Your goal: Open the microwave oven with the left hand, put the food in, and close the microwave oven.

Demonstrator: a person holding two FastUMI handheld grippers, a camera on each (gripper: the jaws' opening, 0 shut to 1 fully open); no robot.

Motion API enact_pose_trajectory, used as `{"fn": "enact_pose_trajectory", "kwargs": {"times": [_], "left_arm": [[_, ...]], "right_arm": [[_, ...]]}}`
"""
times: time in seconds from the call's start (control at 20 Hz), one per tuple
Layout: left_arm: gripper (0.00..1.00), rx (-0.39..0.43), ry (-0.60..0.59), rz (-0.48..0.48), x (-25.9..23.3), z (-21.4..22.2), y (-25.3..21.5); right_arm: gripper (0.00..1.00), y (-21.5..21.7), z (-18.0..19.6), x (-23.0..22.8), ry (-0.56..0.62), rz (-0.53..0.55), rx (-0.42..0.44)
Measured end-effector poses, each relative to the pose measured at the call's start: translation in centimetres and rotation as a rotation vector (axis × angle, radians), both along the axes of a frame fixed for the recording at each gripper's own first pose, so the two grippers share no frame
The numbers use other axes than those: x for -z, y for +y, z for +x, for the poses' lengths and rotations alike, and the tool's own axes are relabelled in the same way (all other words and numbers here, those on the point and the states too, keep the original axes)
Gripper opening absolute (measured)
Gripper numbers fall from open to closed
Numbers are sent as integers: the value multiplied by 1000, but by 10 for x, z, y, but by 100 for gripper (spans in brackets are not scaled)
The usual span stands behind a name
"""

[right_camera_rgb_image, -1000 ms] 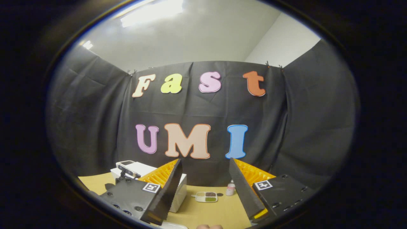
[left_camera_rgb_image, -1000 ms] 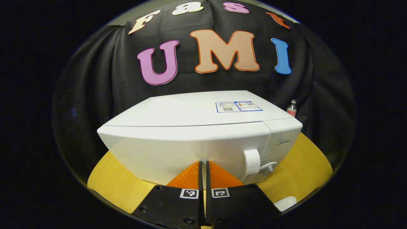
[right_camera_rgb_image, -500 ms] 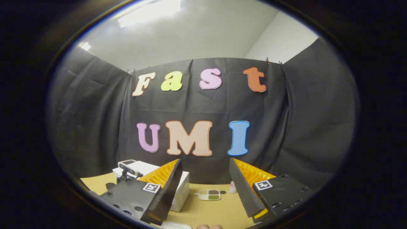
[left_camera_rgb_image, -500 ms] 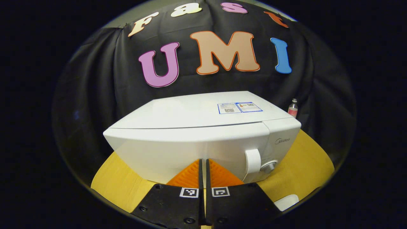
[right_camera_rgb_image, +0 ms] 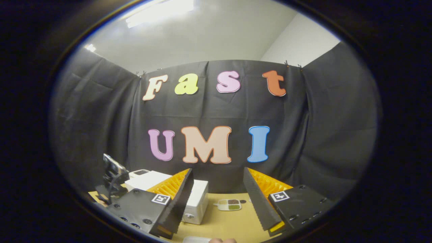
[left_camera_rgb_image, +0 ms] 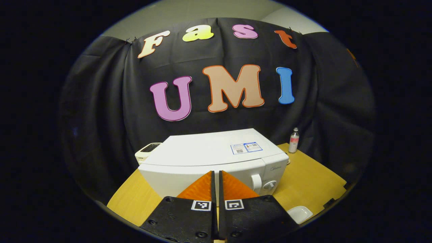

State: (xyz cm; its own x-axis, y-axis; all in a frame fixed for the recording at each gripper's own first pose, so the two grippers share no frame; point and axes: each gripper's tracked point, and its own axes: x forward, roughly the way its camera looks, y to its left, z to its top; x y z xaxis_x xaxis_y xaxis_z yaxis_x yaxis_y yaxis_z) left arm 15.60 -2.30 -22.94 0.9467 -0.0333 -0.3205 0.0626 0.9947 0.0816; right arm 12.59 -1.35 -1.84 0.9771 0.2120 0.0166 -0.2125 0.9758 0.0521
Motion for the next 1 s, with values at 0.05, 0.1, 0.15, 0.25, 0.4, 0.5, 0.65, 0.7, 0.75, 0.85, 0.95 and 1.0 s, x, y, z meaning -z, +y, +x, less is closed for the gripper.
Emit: {"fn": "enact_pose_trajectory", "kwargs": {"times": [0.05, 0.1, 0.15, 0.25, 0.4, 0.5, 0.65, 0.7, 0.75, 0.85, 0.95, 1.0], "left_arm": [[1, 7, -14, -18, -14, -6, 5], [1, 12, -34, -38, -29, -10, 9], [1, 12, -54, -50, -45, -14, 16], [0, -3, -80, -63, -69, -23, 33], [1, -9, -90, -80, -98, -37, 49], [1, -14, -124, -75, -118, -44, 57], [8, -16, -167, -58, -140, -52, 61], [34, -15, -176, -50, -145, -55, 60], [60, -17, -187, -40, -148, -58, 59], [86, -28, -201, -31, -157, -66, 60], [85, -17, -229, -49, -169, -71, 54], [85, -19, -249, -57, -179, -72, 54]], "right_arm": [[82, 7, -3, 0, 5, 3, 5], [82, 13, -7, 2, 11, 10, 8], [91, 19, -9, 2, 14, 16, 10], [91, 31, -13, 2, 18, 17, 7], [82, 42, -16, -4, 5, 18, 8], [82, 49, -17, -5, 6, 22, 8], [82, 59, -16, -6, 8, 35, 7], [82, 62, -15, -7, 7, 37, 5], [82, 65, -14, -7, 5, 38, 4], [91, 72, -16, -6, 6, 35, -5], [91, 77, -14, -6, 0, 26, -9], [91, 78, -14, -5, 1, 22, -10]]}}
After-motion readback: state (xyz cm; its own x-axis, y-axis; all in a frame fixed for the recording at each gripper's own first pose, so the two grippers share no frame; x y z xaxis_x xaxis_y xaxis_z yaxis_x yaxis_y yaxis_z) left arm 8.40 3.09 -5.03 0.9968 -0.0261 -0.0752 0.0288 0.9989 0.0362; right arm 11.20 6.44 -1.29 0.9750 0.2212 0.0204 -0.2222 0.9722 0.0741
